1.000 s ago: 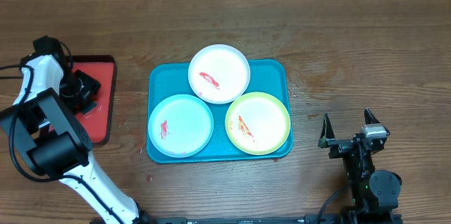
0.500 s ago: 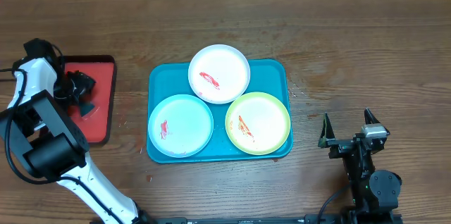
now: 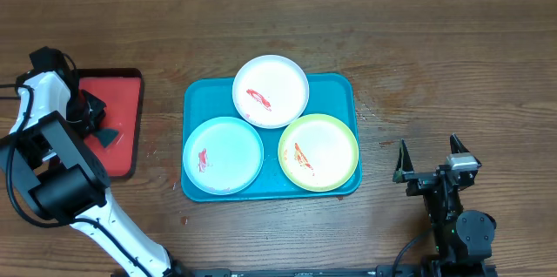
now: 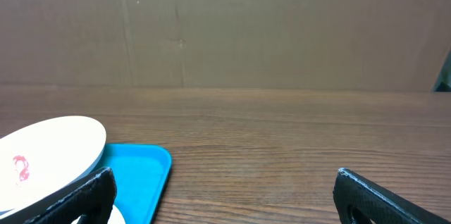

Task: Clean dirty plates on tray and stack at the side
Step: 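Move the left gripper to the red tray and grasp the sponge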

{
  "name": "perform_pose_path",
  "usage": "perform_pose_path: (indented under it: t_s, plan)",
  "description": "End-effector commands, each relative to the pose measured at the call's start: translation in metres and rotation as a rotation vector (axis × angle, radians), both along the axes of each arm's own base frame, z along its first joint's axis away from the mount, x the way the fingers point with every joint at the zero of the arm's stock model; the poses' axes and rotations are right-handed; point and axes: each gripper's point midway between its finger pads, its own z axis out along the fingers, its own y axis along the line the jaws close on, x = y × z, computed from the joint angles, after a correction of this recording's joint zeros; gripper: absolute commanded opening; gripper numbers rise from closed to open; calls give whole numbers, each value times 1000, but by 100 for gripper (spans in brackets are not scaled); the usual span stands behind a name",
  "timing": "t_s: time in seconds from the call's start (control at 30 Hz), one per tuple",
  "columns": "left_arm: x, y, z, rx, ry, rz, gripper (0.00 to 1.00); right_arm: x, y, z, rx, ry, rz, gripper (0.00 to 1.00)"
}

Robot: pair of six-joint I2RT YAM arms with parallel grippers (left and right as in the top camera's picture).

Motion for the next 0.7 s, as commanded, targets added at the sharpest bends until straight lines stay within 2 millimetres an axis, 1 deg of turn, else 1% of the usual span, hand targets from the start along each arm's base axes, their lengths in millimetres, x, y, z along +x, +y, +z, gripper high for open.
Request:
perform_pose_path:
  t_s: [0.0,0.07,0.13,0.23,0.27,0.3,0.33,0.4,0.43,0.47,0.5,0.53,0.57,0.6,0.63,0.67]
  plan:
    - [-6,-15,-8,-95,22,-3,100,0,-2,-2,-1,-2,-10,100]
    - [-8,-33,-9,-191,17,-4,100,0,-2,-2,-1,-2,-10,100]
    - [-10,-46,-9,-257,16,-3,100,0,-2,-2,-1,-2,-10,100]
    - [-11,-60,-8,-329,10,0,100,0,-2,-2,-1,-2,-10,100]
    - [-10,-63,-8,-347,6,0,95,0,-2,-2,-1,-2,-10,100]
    - [-10,-63,-8,-349,5,0,85,0,-2,-2,-1,-2,-10,100]
    - [-10,-63,-8,-347,5,0,80,0,-2,-2,-1,-2,-10,100]
    - [-9,-61,-8,-340,1,-1,58,0,-2,-2,-1,-2,-10,100]
    - [-8,-61,-8,-339,-3,-1,43,0,-2,-2,-1,-2,-10,100]
    - [-8,-61,-8,-338,-4,-1,35,0,-2,-2,-1,-2,-10,100]
    - [-7,-60,-8,-332,-7,-1,24,0,-2,-2,-1,-2,-10,100]
    - [-6,-58,-8,-324,-10,1,14,0,-2,-2,-1,-2,-10,100]
    - [-6,-56,-9,-315,-11,0,11,0,-2,-2,-1,-2,-10,100]
    - [-6,-53,-9,-298,-8,0,12,0,-2,-2,-1,-2,-10,100]
    - [-6,-50,-9,-284,-5,-1,22,0,-2,-2,-1,-2,-10,100]
    - [-6,-47,-9,-265,-3,-2,53,0,-2,-2,-1,-2,-10,100]
